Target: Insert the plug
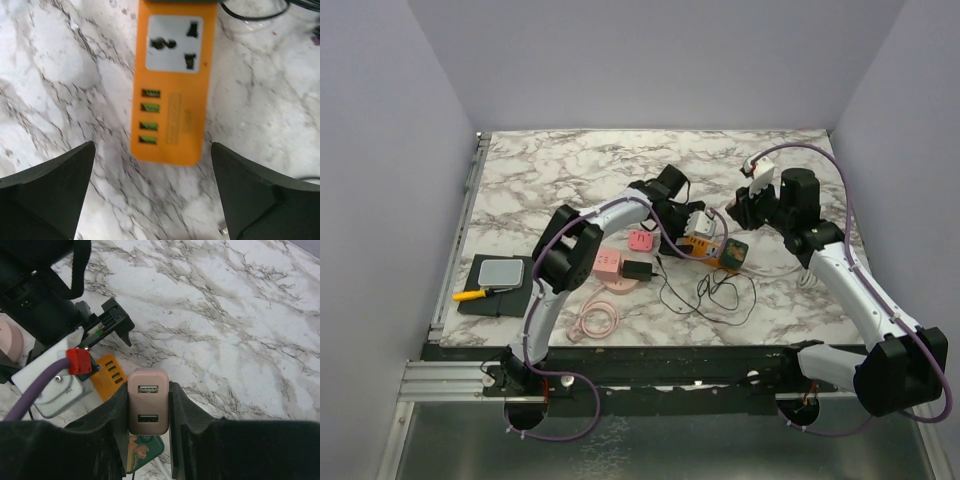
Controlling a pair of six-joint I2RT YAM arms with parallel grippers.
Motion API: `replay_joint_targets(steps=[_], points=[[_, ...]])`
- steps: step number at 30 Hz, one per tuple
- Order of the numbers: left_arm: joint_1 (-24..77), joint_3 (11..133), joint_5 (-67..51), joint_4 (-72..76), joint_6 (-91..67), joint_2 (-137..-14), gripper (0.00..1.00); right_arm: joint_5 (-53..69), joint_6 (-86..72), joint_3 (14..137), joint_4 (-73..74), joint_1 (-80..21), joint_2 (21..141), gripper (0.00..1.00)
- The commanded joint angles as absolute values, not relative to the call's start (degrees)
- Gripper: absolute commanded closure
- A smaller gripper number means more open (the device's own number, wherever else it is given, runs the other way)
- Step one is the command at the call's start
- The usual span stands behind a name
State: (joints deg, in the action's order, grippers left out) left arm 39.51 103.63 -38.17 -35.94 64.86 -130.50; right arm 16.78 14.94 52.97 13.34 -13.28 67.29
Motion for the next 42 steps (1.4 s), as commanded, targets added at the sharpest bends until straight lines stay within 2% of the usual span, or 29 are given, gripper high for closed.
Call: replay_joint_targets(steps=[1,3,7,10,16,29,31,37,42], points=[[37.2,96.9,-40.3,-34.8,61.3,-119.5,0.01,20.5,12.2,54.5,13.8,-13.1,67.3,0.99],[36.5,91.6,-40.3,-31.3,58.3,-113.0,0.01,22.8,8.5,54.0,11.1,-13.1,67.2,0.99],[36.9,71.2,-30.4,-3.4,44.0,-95.7,0.01,29.9,-4.3,53.2,2.8,-13.1,68.1,0.99],[37.6,65.5,-24.6,8.9,38.7,-89.1,0.01,33.6,-14.9,53.2,-5.3,-13.3,70.4,0.99],[39.8,65.1,-22.2,13.4,36.8,-86.1,0.01,36.0,-22.9,56.8,-12.9,-16.4,74.6,0.99],[41.6,64.9,-23.5,16.6,37.4,-84.8,0.01,32.3,-21.7,60.8,-9.1,-21.3,75.0,0.99],[41.6,64.7,-23.6,16.7,37.7,-84.6,0.07,32.1,-21.4,60.6,-8.6,-21.3,74.9,0.98],[41.7,63.8,-23.5,16.7,39.1,-83.6,0.40,32.5,-20.1,60.9,-5.9,-21.4,74.8,0.96],[41.6,62.9,-24.4,16.7,39.1,-82.5,0.51,31.6,-16.6,63.3,0.6,-21.4,75.2,0.92]])
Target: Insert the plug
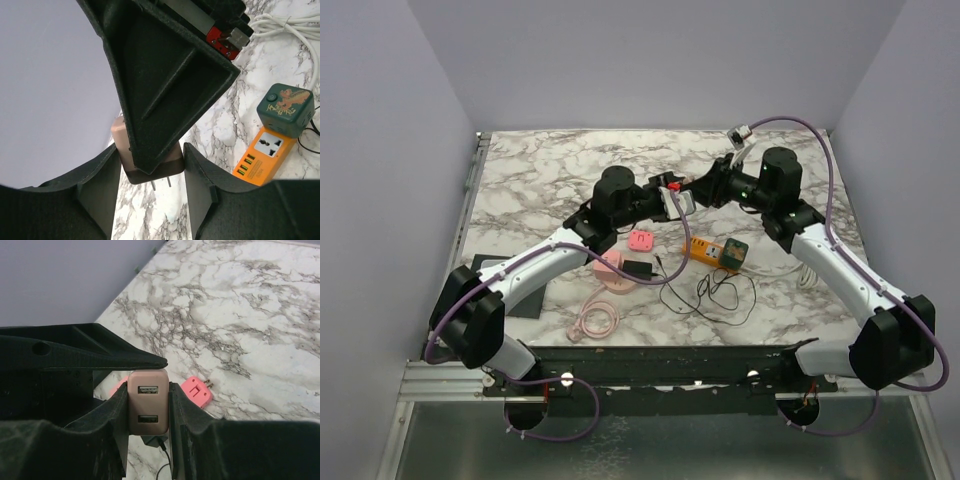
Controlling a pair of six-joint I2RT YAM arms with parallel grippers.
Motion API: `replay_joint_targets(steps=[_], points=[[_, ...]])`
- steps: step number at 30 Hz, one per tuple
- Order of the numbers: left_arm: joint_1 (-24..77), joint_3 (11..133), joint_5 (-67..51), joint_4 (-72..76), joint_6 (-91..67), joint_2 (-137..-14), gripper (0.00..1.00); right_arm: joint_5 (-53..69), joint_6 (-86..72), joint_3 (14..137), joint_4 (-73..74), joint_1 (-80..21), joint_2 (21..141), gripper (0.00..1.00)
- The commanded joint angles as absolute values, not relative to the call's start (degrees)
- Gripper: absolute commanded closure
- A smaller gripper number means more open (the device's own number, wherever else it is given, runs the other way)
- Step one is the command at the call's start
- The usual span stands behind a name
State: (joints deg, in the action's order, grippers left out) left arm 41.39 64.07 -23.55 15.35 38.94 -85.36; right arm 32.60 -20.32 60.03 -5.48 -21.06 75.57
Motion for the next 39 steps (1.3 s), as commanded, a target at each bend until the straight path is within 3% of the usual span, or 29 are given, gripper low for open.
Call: replay_joint_targets(steps=[1,5,7,12,34,39], points=[[41.7,62.6,-24.5,16.5,39.1,-82.3,0.51,31.7,-16.0,64.1,2.2,-21.4,75.6,0.92],[41.7,61.0,-25.2,15.9,41.4,-81.3,0.53,33.2,-13.7,68.1,8.3,-21.4,77.3,0.71],[41.6,60.3,-25.9,14.8,43.9,-80.9,0.57,34.4,-12.3,70.4,11.8,-21.4,78.4,0.68],[41.7,59.0,-26.0,12.5,48.7,-80.2,0.66,35.5,-9.0,74.8,19.4,-21.4,80.5,0.69],[42.9,58.4,-25.1,9.6,52.6,-80.8,0.69,38.5,-5.4,80.6,27.7,-21.5,84.4,0.60],[42.9,58.9,-24.5,9.6,52.4,-81.2,0.69,40.2,-5.1,80.8,28.8,-21.5,85.0,0.62]])
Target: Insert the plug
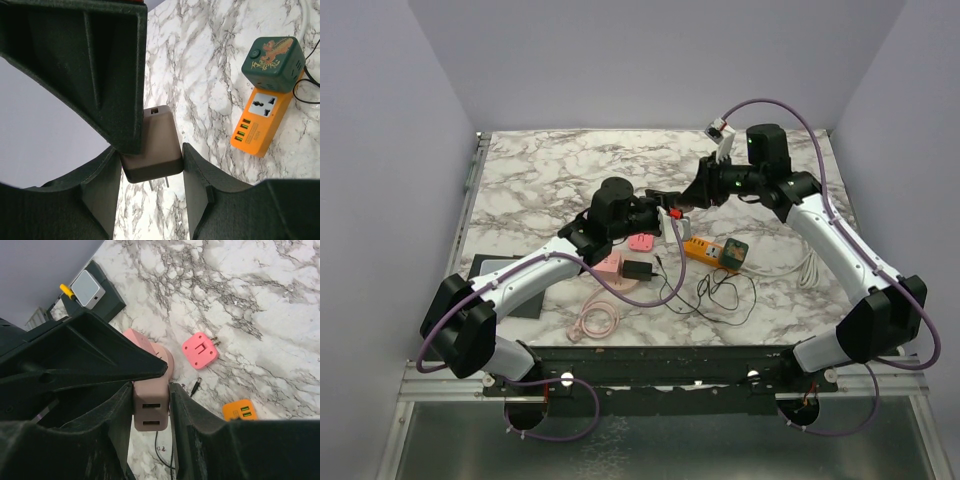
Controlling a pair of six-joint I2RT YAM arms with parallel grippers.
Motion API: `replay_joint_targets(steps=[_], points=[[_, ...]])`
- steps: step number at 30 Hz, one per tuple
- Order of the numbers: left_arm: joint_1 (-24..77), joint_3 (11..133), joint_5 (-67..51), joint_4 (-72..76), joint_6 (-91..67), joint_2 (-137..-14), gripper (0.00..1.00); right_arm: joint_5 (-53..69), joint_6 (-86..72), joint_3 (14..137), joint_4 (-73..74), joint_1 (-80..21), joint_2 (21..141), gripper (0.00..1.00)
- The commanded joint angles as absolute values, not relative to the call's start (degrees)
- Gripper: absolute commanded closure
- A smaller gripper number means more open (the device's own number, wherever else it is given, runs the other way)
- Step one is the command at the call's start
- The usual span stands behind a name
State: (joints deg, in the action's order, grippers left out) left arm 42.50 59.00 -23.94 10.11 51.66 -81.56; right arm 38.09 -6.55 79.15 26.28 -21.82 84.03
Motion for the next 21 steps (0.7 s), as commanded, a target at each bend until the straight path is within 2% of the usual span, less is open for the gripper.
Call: replay_joint_targets(steps=[1,8,15,21], points=[[42.9,58.8,-24.4,9.6,52.5,-81.2,0.69,40.7,-4.8,80.8,29.4,-21.4,85.3,0.62],[42.9,58.4,-24.0,9.5,53.2,-81.3,0.69,43.3,-3.9,80.8,32.0,-21.8,86.1,0.55],[43.4,58.5,-25.0,9.1,53.4,-81.3,0.69,42.1,-4.8,82.7,32.2,-22.4,87.9,0.70],[44.1,58.2,-25.1,7.8,55.0,-81.1,0.69,42.2,-4.7,84.4,32.8,-22.5,88.7,0.66]])
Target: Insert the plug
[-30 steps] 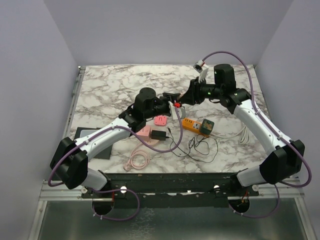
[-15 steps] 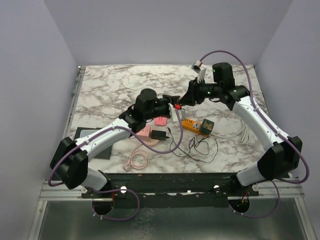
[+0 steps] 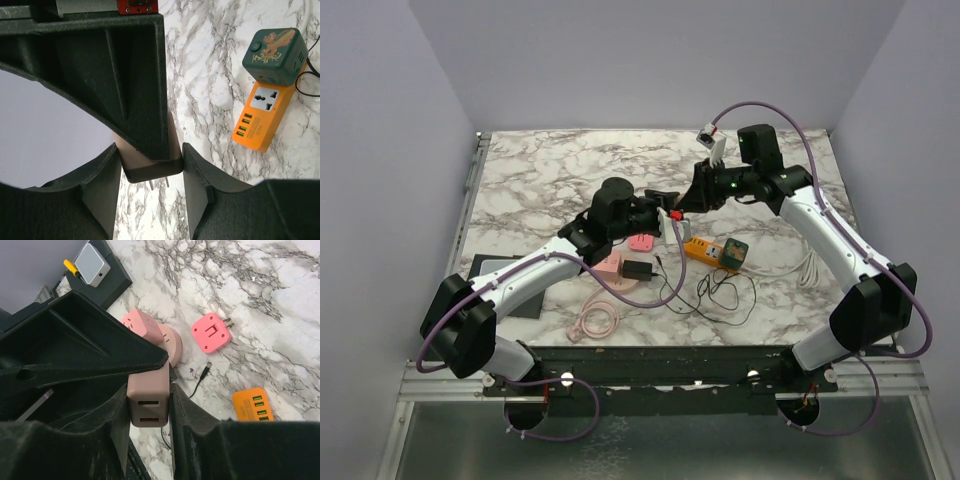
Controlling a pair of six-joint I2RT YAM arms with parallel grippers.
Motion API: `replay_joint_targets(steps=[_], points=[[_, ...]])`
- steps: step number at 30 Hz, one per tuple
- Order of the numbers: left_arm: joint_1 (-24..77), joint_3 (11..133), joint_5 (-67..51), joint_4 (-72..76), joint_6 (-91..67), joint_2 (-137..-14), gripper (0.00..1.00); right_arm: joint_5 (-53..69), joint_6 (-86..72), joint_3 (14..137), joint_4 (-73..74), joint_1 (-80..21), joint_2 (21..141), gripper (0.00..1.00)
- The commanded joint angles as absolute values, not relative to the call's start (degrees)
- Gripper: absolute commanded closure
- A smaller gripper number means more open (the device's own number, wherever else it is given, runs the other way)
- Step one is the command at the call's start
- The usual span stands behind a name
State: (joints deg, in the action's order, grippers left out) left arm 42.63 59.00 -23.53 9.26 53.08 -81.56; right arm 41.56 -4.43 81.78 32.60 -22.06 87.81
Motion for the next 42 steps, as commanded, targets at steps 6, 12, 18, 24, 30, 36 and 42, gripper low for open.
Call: replay_joint_targets(steps=[6,12,18,24,30,36,42], points=[[44.1,57.9,-24.7,7.3,55.7,-81.1,0.70,42.7,-4.3,83.8,32.9,-22.8,88.5,0.61],[44.1,57.9,-24.4,7.2,55.7,-81.2,0.70,43.4,-3.6,83.6,32.6,-23.2,88.5,0.61],[44.0,57.7,-23.3,7.2,55.9,-80.9,0.70,43.2,-1.7,83.7,35.4,-23.3,89.1,0.83],[44.2,58.4,-21.5,7.9,51.4,-81.0,0.03,41.1,3.9,82.3,37.8,-23.3,87.9,0.99],[43.8,59.7,-18.3,6.2,41.3,-80.6,0.01,33.1,14.9,82.3,42.4,-23.2,86.7,1.00],[37.4,59.0,-19.4,4.3,28.9,-79.7,0.01,23.6,23.5,84.4,48.8,-23.2,87.7,0.99],[28.1,62.1,-21.2,0.3,20.0,-82.8,0.01,21.4,29.5,86.8,54.2,-24.1,91.8,0.99]])
